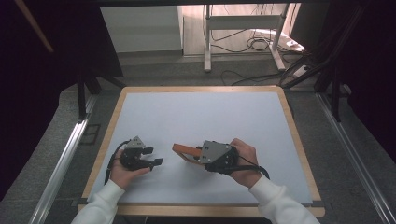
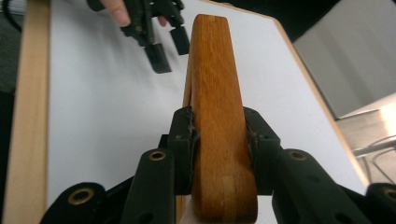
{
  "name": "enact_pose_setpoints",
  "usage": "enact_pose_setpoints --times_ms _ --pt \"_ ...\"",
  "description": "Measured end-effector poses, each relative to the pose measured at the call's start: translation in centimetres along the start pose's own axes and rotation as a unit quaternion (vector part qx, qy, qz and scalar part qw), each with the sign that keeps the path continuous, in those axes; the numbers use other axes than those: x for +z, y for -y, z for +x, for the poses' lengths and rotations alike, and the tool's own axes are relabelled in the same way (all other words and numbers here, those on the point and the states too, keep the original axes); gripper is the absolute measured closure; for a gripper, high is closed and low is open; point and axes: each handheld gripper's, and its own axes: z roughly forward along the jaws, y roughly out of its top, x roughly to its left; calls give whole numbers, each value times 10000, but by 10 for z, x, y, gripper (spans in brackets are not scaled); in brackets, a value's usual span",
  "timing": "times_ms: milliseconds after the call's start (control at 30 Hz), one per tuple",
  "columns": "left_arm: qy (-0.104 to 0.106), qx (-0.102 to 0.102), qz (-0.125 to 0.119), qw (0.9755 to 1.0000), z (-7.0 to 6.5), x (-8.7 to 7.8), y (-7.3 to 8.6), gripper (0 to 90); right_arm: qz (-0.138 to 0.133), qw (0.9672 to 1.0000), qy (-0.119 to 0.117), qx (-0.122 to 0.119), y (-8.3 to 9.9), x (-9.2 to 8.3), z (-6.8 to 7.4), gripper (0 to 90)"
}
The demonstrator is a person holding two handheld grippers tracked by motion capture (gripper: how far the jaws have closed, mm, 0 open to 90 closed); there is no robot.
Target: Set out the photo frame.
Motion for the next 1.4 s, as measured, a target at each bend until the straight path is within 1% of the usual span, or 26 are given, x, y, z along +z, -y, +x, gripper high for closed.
enact_pose_setpoints --times_ms 133,267,300,333,367,467,567,667,800,900,1000,1067,1100,1233,1267,1333,1400 --pt "4 13 15 10000 -1 1 0 307 -34 9999 -86 79 4 0 -2 690" --pt "2 28 17 10000 -1 1 0 306 -27 9998 -77 189 8 1 -12 685" --pt "5 32 22 10000 -1 1 0 306 -22 9997 -65 237 9 1 -15 684" --pt "9 34 28 10000 -1 1 0 306 1 9994 -32 337 11 2 -20 680" --pt "12 32 28 10000 -1 1 0 306 -13 9990 -54 444 13 3 -24 673" --pt "11 14 23 10000 -1 2 0 305 88 9982 37 585 17 6 -33 640" --pt "15 19 31 10000 -1 1 0 304 149 9968 22 791 22 9 -43 617" --pt "15 18 38 10000 -1 1 0 304 208 9955 12 925 25 12 -52 595" --pt "12 34 54 10000 -1 2 0 304 279 9941 47 1044 30 16 -60 565" --pt "12 38 52 10000 -1 2 0 304 300 9927 66 1169 33 19 -66 544" --pt "8 33 50 10000 -1 2 0 304 302 9922 87 1208 36 22 -69 524" --pt "9 32 43 10000 -1 2 0 304 369 9917 135 1224 36 24 -71 503" --pt "13 32 43 10000 -1 2 0 304 360 9916 154 1236 38 25 -72 495" --pt "16 60 51 10000 -1 2 0 303 360 9893 196 1402 41 30 -78 466" --pt "18 60 51 10000 -1 2 0 303 388 9881 239 1472 43 32 -79 449" --pt "16 61 47 10000 -1 2 0 303 393 9879 255 1478 43 33 -80 440" --pt "17 58 47 10000 -1 2 0 303 410 9875 322 1489 45 35 -81 419"
